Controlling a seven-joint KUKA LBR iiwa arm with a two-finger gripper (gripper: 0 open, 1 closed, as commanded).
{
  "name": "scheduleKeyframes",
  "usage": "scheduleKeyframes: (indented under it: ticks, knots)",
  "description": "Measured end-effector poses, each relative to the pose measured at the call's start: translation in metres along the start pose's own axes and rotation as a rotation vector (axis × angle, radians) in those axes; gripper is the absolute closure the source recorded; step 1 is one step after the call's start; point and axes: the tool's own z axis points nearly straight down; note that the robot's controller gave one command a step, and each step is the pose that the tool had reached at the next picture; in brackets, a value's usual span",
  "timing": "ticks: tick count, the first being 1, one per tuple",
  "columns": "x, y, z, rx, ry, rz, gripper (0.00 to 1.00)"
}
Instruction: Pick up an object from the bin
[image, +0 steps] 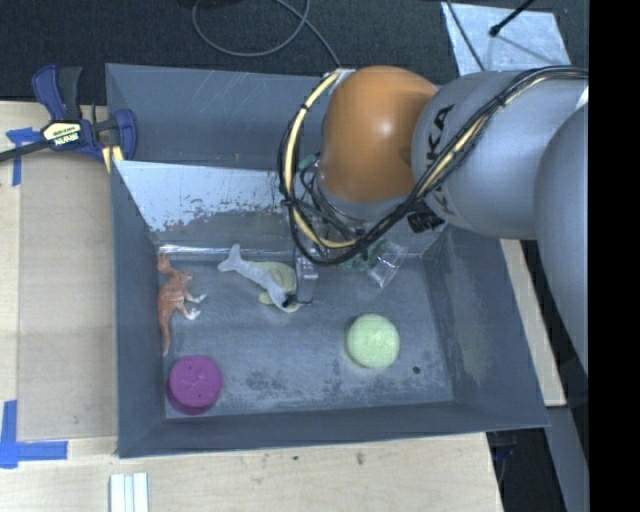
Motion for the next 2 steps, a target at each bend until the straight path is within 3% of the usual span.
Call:
scheduleKeyframes:
  ticks: [1, 2]
  knots:
    - [-0.006, 0.004, 0.035, 0.002, 0.01, 0.012, 0.0]
    - [-0.01, 0.004, 0.047, 0.003, 0.006, 0.333, 0.0]
